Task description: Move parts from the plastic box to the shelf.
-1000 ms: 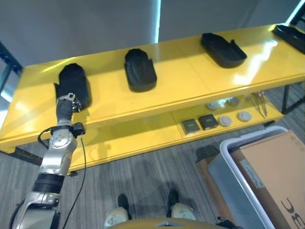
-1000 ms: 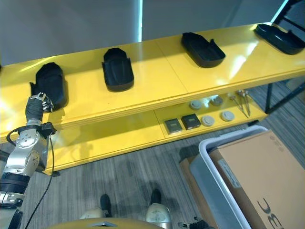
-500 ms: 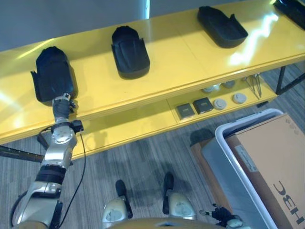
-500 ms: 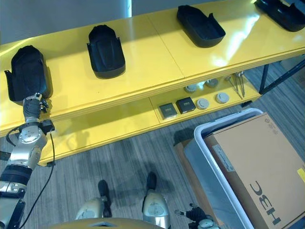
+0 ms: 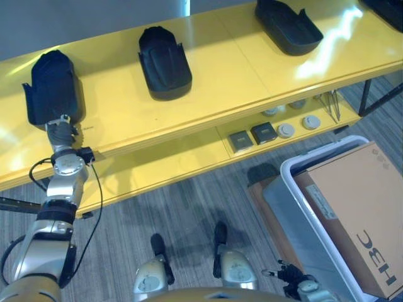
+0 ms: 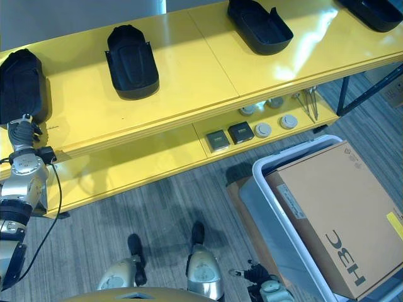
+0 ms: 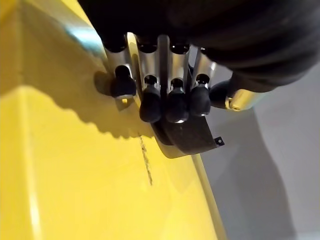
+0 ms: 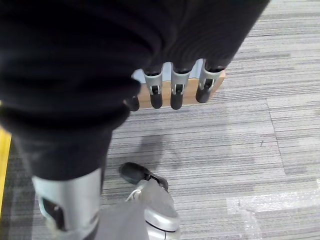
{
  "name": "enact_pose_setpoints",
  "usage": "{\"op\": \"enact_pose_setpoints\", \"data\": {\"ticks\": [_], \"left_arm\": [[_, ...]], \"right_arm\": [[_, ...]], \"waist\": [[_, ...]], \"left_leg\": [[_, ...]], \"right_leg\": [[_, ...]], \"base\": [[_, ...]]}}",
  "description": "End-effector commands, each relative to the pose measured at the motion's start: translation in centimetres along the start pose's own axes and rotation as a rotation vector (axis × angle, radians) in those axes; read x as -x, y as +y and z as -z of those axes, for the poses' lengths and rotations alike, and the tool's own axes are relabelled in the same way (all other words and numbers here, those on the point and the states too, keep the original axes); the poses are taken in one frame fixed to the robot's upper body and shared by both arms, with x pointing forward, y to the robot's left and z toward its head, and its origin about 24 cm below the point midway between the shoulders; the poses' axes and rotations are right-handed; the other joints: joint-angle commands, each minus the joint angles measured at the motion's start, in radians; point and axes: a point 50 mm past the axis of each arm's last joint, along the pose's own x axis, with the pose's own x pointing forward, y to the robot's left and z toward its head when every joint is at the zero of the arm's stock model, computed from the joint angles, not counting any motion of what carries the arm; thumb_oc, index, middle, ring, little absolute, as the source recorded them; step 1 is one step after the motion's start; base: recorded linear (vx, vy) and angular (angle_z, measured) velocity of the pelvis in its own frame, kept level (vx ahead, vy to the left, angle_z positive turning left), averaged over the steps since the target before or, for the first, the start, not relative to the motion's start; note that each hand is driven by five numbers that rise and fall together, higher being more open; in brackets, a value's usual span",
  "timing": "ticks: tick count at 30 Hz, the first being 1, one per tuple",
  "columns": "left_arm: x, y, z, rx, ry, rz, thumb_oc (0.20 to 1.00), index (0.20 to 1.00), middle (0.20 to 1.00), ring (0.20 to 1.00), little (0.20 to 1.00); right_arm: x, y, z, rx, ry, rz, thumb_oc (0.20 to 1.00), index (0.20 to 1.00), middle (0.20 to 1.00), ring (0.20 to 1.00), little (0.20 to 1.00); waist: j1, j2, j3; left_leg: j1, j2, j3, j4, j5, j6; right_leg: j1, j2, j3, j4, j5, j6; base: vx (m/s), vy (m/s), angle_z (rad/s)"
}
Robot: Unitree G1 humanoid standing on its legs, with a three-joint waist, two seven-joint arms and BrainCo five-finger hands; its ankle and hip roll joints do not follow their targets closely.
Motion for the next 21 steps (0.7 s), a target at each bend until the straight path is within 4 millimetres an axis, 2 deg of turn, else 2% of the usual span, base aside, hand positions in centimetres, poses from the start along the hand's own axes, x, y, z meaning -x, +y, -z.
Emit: {"op": "enact_pose_setpoints", "data": {"ticks": [1,6,7,8,10,11,13,15,16,19,21], "left_arm": [[-1.6,1.3,-2.0,-0.024,-0.054,-0.067,0.2,0.2,0.2,0.2,0.2],[-1.6,1.0,-2.7,0.027,-0.095,-0.043,0.2,0.2,0.2,0.2,0.2],[-1.4,0.7,-3.1,0.06,-0.125,-0.019,0.633,0.633,0.633,0.633,0.633],[-1.0,0.5,-3.7,0.102,-0.17,0.009,0.934,0.934,0.934,0.934,0.934],[-0.9,0.5,-3.8,0.111,-0.183,0.016,1.0,1.0,1.0,1.0,1.0],[-0.4,0.2,-4.1,0.157,-0.217,0.06,1.0,1.0,1.0,1.0,1.0],[2.1,-0.8,-4.6,0.261,-0.282,0.182,1.0,1.0,1.0,1.0,1.0],[3.3,-1.0,-4.7,0.289,-0.314,0.229,1.0,1.0,1.0,1.0,1.0],[5.0,-1.0,-4.4,0.349,-0.316,0.284,1.0,1.0,1.0,1.0,1.0],[6.9,-0.3,-3.7,0.463,-0.314,0.309,1.0,1.0,1.0,1.0,1.0],[8.4,-0.5,-1.4,0.465,-0.201,0.377,1.0,1.0,1.0,1.0,1.0]], "right_arm": [[0.1,-1.2,0.1,0.054,0.005,0.015,1.0,1.0,1.0,1.0,1.0],[0.1,-1.0,0.1,0.048,0.002,0.007,1.0,1.0,1.0,1.0,1.0],[0.1,-0.7,0.1,0.041,0.001,0.004,1.0,1.0,1.0,1.0,1.0],[0.2,-0.4,0.3,0.029,0.003,0.004,1.0,1.0,1.0,1.0,1.0],[0.2,-0.3,0.4,0.027,0.002,0.004,1.0,1.0,1.0,1.0,1.0],[0.2,-0.1,0.5,0.024,0.005,0.003,1.0,1.0,1.0,1.0,1.0],[0.3,0.5,1.1,0.007,0.026,0.002,1.0,1.0,1.0,1.0,1.0],[0.3,0.7,1.4,-0.001,0.035,0.003,1.0,1.0,1.0,1.0,1.0],[0.4,1.1,1.7,-0.014,0.049,0.003,1.0,1.0,1.0,1.0,1.0],[0.5,1.6,2.0,-0.03,0.064,0.004,1.0,1.0,1.0,1.0,1.0],[0.5,1.8,1.8,-0.068,0.077,0.008,1.0,1.0,1.0,1.0,1.0]], "waist": [[0.002,-0.009,-0.025],[0.005,-0.012,-0.025],[0.01,-0.012,-0.028],[0.014,-0.013,-0.029],[0.015,-0.012,-0.033],[0.019,-0.013,-0.036],[0.039,-0.01,-0.053],[0.049,-0.008,-0.059],[0.065,-0.005,-0.07],[0.089,-0.002,-0.085],[0.109,-0.001,-0.097]], "left_leg": [[-0.07,0.076,-0.007,0.106,-0.02,-0.022],[-0.068,0.075,-0.009,0.106,-0.023,-0.022],[-0.068,0.074,-0.011,0.105,-0.023,-0.02],[-0.058,0.07,-0.014,0.104,-0.028,-0.018],[-0.061,0.07,-0.014,0.102,-0.026,-0.018],[-0.055,0.068,-0.015,0.102,-0.029,-0.017],[-0.039,0.061,-0.025,0.096,-0.035,-0.015],[-0.033,0.057,-0.031,0.094,-0.037,-0.015],[-0.023,0.053,-0.039,0.089,-0.039,-0.015],[-0.009,0.048,-0.05,0.078,-0.04,-0.016],[0.003,0.045,-0.06,0.068,-0.039,-0.019]], "right_leg": [[0.016,-0.074,0.03,0.13,-0.121,0.065],[0.019,-0.074,0.029,0.127,-0.12,0.065],[0.018,-0.073,0.028,0.124,-0.117,0.065],[0.027,-0.075,0.026,0.124,-0.119,0.066],[0.024,-0.074,0.026,0.122,-0.117,0.065],[0.031,-0.076,0.025,0.119,-0.116,0.065],[0.049,-0.08,0.015,0.108,-0.113,0.066],[0.058,-0.082,0.009,0.103,-0.111,0.066],[0.072,-0.085,-0.002,0.095,-0.107,0.067],[0.093,-0.088,-0.022,0.078,-0.101,0.069],[0.112,-0.091,-0.042,0.062,-0.092,0.07]], "base": [[0.0,0.0,0.0],[-0.01,-0.009,0.0],[-0.01,-0.045,0.0],[-0.01,-0.038,0.02],[0.01,-0.02,0.04],[0.03,-0.027,0.04],[0.04,-0.04,0.02],[0.02,-0.041,0.03],[0.02,-0.047,0.08],[0.01,-0.055,0.06],[-0.01,-0.071,0.13]]}}
